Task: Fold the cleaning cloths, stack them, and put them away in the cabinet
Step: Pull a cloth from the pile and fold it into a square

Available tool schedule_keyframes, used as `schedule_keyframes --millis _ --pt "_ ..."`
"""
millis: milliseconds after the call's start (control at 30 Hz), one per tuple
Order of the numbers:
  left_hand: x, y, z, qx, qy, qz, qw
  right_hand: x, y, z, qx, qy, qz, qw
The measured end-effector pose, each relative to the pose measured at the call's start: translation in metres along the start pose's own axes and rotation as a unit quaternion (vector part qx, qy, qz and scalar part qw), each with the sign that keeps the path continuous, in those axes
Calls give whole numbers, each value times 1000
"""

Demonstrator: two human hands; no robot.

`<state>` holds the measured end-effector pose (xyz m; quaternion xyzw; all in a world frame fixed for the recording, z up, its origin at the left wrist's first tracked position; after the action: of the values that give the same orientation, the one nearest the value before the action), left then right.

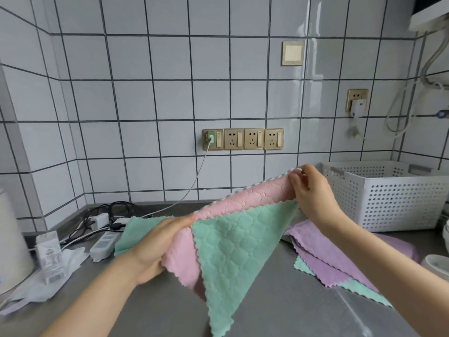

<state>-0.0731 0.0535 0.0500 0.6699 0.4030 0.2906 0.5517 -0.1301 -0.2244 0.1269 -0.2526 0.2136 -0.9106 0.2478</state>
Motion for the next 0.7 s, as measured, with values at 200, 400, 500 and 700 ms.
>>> schedule_keyframes --millis 200,400,500,700 --pt "10 -7 -3 81 -85 55 992 -10 8 -3 -10 -48 -7 999" --pt "25 21 -13 -109 80 263 955 -12 -1 -11 7 -62 66 996" --pt "25 18 -18 -58 42 161 984 -10 3 -15 -14 -63 118 991" --pt "21 11 -11 -23 -45 128 990 -28 30 -26 -47 -103 97 989"
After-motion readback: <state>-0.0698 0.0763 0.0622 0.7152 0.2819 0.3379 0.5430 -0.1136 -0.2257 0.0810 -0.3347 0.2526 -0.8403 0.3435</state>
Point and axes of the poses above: each hand's wrist, its own z-axis towards the middle knuckle, its own x-axis out of the back of the hand, y = z × x, the point moved 6 cm from there along z, towards the middle knuckle, and after that the axes turned 13 degrees about x, right-handed, at the moved point
